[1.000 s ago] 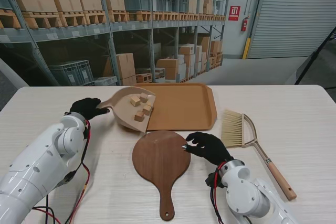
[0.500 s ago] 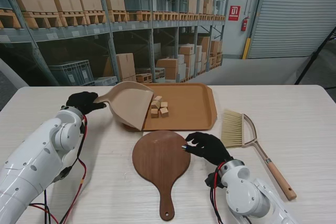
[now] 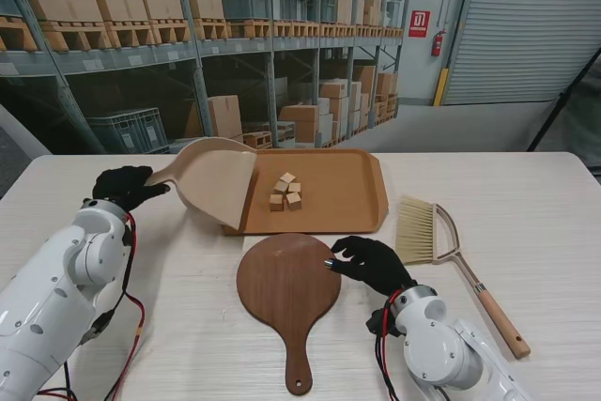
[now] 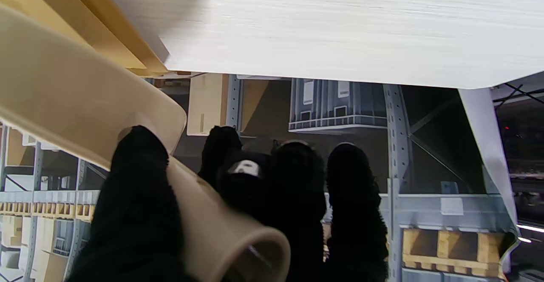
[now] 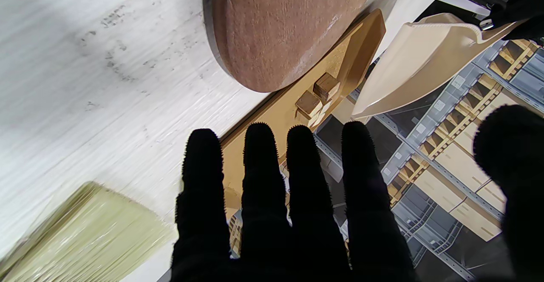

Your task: Sweep wood blocks off a wooden cutting board into a dustpan and pour them into a container

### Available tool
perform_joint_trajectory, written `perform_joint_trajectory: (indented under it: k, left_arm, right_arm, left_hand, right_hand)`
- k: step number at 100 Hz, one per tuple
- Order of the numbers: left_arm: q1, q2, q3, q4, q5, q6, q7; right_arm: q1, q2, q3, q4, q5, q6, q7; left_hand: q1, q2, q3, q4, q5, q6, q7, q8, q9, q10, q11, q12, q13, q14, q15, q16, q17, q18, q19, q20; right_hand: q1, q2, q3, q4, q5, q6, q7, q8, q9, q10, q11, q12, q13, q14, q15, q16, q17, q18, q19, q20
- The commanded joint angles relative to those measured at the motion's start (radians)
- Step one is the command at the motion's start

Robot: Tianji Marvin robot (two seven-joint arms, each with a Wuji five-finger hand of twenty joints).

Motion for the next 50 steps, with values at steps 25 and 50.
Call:
perform_joint_trajectory:
  k: [25,50]
  left_arm:
    - [0.206,0.003,-0.175,-0.157,0.047,0.005,0.028]
    - [0.359,-0.007,-0.272,-0.260,0.078,0.019,0.077]
  right_arm:
    - [-0.010,-0.004,-0.002,-0.007,0.004,0.003,0.010]
    - [-0.012,-0.005,-0.004,-0.008,0.010,0.008,0.009]
  left_hand:
    - [0.183,0.143,0.117,0.024,0.042,0.073,0.036,-0.012,0.043,-0.160,0.084,-0.002,0.058,-0.179,0.027,-0.009,0.002,0.004,0.042,0.026]
    - [0.184,0.144,0.116,0.023,0.043,0.072,0.037,-0.013,0.045,-0.159,0.084,-0.003,0.059,-0.176,0.028,-0.009,0.003,0.005,0.043,0.027]
  right_hand:
    - [-0.005,0.009,-0.013,0.022,-0.021,-0.030,0.010,-0.005,0.006,-0.018,0.009,0.011,0.017,-0.009,0.017,0.018,0.000,0.035,-0.017,0.020]
    - [-0.005,0.010,-0.013,0.022,-0.021,-0.029,0.010,-0.005,0.006,-0.018,0.009,0.011,0.017,-0.008,0.017,0.018,0.000,0.035,-0.017,0.020]
